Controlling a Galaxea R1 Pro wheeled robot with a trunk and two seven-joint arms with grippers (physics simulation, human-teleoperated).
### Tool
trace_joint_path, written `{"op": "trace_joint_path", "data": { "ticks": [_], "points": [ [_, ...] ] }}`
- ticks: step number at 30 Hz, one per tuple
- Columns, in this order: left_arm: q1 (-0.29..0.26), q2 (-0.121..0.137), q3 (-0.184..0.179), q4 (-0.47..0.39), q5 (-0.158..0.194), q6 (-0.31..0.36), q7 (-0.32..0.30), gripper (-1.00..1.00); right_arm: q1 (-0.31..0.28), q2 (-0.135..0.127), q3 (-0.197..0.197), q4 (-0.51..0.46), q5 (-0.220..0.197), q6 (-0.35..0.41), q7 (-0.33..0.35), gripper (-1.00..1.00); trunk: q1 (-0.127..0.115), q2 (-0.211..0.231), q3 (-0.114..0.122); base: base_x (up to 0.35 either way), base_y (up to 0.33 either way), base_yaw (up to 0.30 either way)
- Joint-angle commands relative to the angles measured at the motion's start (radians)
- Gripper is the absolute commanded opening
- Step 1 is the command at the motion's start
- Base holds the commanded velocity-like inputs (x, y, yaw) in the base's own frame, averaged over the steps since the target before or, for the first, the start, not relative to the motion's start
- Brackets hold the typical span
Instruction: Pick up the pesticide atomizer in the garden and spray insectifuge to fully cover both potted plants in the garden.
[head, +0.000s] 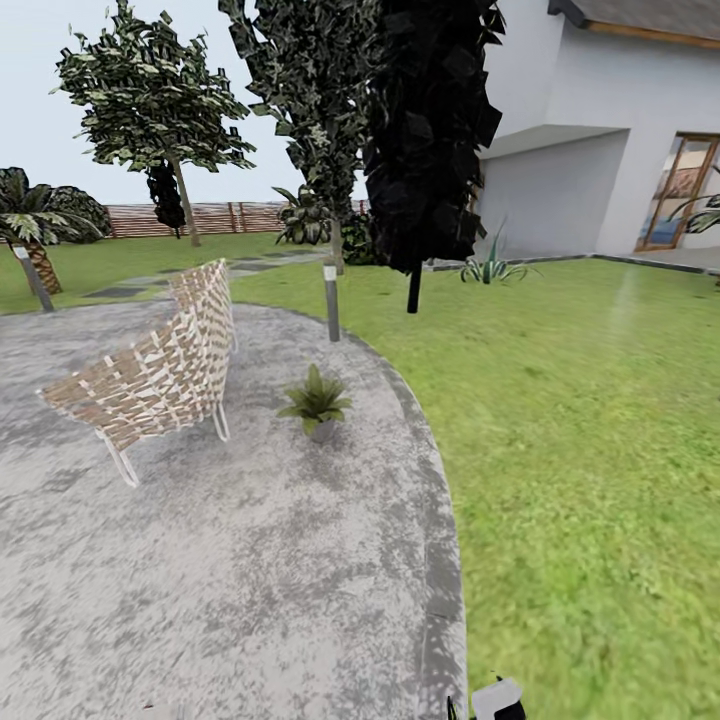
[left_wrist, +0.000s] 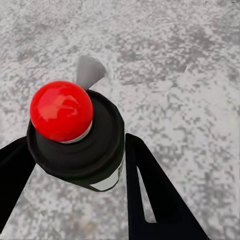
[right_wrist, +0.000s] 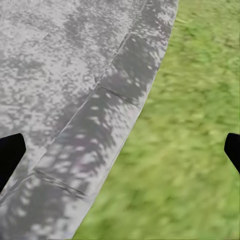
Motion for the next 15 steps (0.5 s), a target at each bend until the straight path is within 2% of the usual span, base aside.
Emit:
{"op": "trace_joint_path", "data": {
  "ticks": [1,7,15],
  "points": [
    [-0.001,0.0,0.008,0.001,-0.009,-0.004,-0.002,-1.0,0.0,0.0,-0.005,0.001,0.011,-0.001,-0.007,1.0,0.0,0.0,-0.001,0.296,0.22,0.0],
    [-0.001,0.0,0.008,0.001,-0.008,-0.004,-0.002,-1.0,0.0,0.0,-0.005,0.001,0.011,-0.001,-0.007,1.0,0.0,0.0,-0.001,0.299,0.185,0.0],
    [-0.001,0.0,0.008,0.001,-0.009,-0.004,-0.002,-1.0,0.0,0.0,-0.005,0.001,0.011,-0.001,-0.007,1.0,0.0,0.0,-0.001,0.335,0.018,0.0]
  ]
}}
